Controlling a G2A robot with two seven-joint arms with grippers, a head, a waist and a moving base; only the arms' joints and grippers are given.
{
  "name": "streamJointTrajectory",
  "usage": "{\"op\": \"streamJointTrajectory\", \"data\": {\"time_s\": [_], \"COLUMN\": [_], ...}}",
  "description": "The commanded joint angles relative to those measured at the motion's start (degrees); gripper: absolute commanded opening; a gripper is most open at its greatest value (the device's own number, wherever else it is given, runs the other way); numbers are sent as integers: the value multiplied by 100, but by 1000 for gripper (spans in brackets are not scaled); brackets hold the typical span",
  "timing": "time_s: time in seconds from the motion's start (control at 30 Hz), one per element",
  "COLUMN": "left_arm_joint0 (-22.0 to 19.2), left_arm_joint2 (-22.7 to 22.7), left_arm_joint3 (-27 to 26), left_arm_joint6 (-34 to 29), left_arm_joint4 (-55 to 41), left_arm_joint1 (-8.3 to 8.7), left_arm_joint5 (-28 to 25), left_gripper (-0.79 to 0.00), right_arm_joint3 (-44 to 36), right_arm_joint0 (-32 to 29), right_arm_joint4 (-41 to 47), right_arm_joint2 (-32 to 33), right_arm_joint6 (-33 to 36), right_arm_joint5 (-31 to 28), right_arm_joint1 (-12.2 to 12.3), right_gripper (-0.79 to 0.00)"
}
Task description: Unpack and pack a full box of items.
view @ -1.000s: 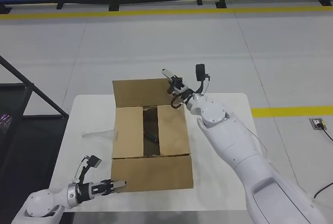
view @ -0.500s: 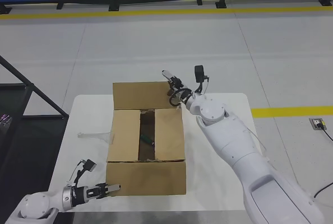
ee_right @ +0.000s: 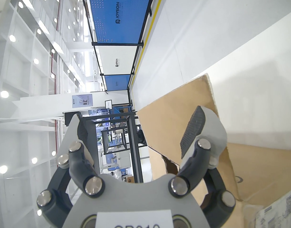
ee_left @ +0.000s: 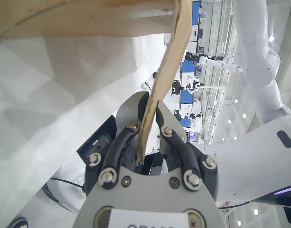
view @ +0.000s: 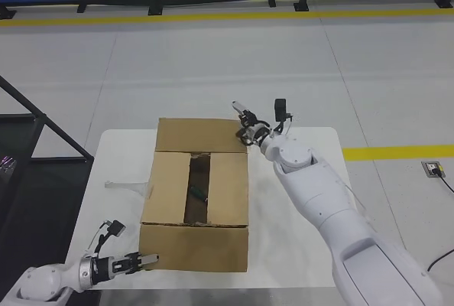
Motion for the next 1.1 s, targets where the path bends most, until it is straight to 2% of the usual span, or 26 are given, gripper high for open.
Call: {"op": "streamJointTrajectory", "data": {"time_s": [0.0, 0.2, 0.4, 0.5, 0.6, 0.73, 0.87, 1.07], "left_arm_joint0": [-7, -142, -249, -239, -85, 170, 510, 1175], "left_arm_joint2": [43, 171, 290, 276, 199, -68, -553, -1230], "left_arm_joint3": [35, 303, 434, 408, 290, 178, 42, -540], "left_arm_joint6": [105, 385, 609, 826, 1155, 1538, 1981, 3173], "left_arm_joint4": [59, 320, 625, 833, 923, 728, 802, 1032], "left_arm_joint1": [44, 105, 85, 81, 113, 204, 308, 325], "left_arm_joint5": [-102, -380, -604, -822, -1150, -1534, -1958, -1749], "left_gripper": [0, 0, 0, 0, 0, 0, 0, 0], "right_arm_joint3": [19, 56, 38, -77, -307, -557, -665, -625], "right_arm_joint0": [-16, -54, -74, -81, -101, -66, -29, -73], "right_arm_joint4": [8, -15, -50, -88, -134, -287, -560, -906], "right_arm_joint2": [31, 111, 188, 218, 223, 142, -59, -410], "right_arm_joint6": [8, 18, 16, -9, 435, 1428, 2131, 2480], "right_arm_joint5": [48, 168, 140, -111, -622, -981, -781, -195], "right_arm_joint1": [2, 17, 35, 38, 35, 12, -79, -331], "right_gripper": [0, 0, 0, 0, 0, 0, 0, 0]}}
